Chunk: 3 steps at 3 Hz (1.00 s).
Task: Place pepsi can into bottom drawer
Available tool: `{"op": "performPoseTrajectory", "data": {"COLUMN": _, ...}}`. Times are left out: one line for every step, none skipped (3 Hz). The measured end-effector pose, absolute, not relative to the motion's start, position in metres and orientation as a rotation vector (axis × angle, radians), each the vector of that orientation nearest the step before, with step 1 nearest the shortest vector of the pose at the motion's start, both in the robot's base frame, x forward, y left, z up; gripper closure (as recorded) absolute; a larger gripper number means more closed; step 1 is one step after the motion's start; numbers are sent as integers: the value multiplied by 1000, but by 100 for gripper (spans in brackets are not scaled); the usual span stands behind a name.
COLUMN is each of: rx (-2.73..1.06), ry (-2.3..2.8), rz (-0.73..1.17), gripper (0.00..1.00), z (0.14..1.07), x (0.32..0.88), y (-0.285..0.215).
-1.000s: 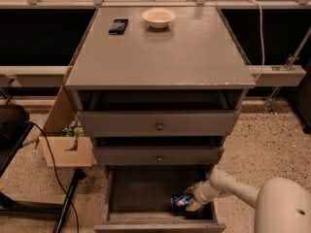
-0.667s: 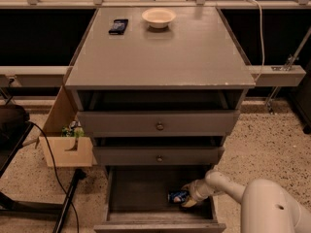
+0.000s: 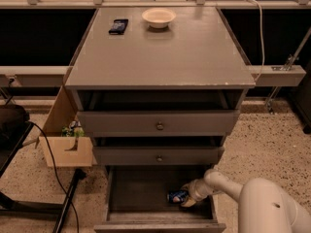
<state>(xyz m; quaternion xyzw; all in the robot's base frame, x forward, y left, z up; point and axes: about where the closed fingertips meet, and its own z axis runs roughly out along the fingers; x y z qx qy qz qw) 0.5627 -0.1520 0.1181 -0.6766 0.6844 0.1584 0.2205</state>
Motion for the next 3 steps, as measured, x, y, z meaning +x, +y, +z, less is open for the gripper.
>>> {"op": "performPoseTrajectory", "data": {"rx": -1871, "ry": 1892, "rz": 438, "gripper": 51, "z": 118, "x": 563, "y": -152}}
{"op": "performPoseTrajectory", "data": {"rx": -1871, "ry": 1892, "rz": 438, "gripper": 28, "z": 118, "x": 563, "y": -152}}
{"op": "performPoseTrajectory", "data": {"rx": -1871, "ry": 1892, "rz": 438, "gripper": 6, "z": 118, "x": 563, "y": -152}}
